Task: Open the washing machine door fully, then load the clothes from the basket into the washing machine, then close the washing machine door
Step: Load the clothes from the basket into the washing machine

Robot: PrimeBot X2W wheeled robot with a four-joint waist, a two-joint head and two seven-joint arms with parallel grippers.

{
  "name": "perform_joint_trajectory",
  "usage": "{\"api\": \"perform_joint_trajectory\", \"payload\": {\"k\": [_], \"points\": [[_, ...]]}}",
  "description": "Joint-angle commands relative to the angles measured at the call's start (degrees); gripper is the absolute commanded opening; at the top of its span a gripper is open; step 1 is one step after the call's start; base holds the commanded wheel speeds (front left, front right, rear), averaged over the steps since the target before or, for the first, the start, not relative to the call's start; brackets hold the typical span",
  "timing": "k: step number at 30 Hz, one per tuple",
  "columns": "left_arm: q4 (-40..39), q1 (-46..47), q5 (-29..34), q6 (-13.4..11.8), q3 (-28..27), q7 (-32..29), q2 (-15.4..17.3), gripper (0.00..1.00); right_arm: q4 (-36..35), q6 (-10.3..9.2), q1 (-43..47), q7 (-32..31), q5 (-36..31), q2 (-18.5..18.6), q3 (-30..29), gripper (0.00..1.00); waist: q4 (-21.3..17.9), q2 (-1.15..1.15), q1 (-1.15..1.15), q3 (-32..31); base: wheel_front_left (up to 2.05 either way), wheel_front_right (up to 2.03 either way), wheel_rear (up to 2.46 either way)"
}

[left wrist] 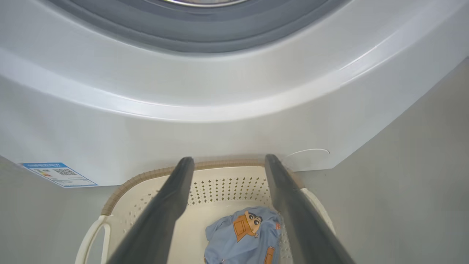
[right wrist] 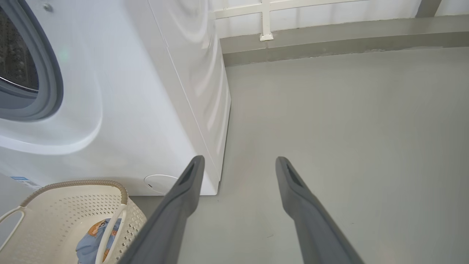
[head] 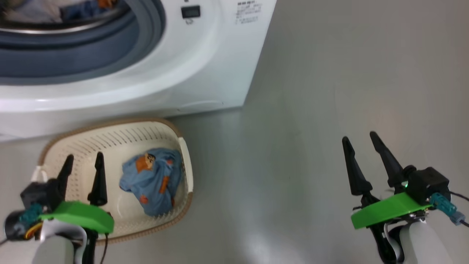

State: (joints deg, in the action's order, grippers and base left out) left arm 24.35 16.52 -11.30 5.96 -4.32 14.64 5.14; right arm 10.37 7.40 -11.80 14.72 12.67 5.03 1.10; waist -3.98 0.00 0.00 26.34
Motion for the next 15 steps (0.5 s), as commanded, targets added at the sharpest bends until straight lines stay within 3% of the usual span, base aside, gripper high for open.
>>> {"api": "perform_joint_trajectory", "payload": {"k": [1,6,15], "points": [[1.2,2.2,0.2,0.7,-1.2,0.4,2.5,1.00,-1.9,0.09,-1.0,0.3,-0.5,-0.2,1.3,1.00,-2.0,0.00,0.00,6.1,0.00,0.00,0.00],[8.5,7.0,-0.4,1.2,0.7,0.4,4.2,1.00,-2.5,0.09,-2.3,0.3,-0.7,-0.6,1.2,1.00,-2.6,0.00,0.00,9.8,0.00,0.00,0.00],[21.0,15.7,-3.8,1.5,9.4,0.4,8.0,1.00,-3.7,0.09,-4.0,0.3,-1.1,-1.3,0.8,1.00,-3.5,0.00,0.00,16.1,0.00,0.00,0.00]]}}
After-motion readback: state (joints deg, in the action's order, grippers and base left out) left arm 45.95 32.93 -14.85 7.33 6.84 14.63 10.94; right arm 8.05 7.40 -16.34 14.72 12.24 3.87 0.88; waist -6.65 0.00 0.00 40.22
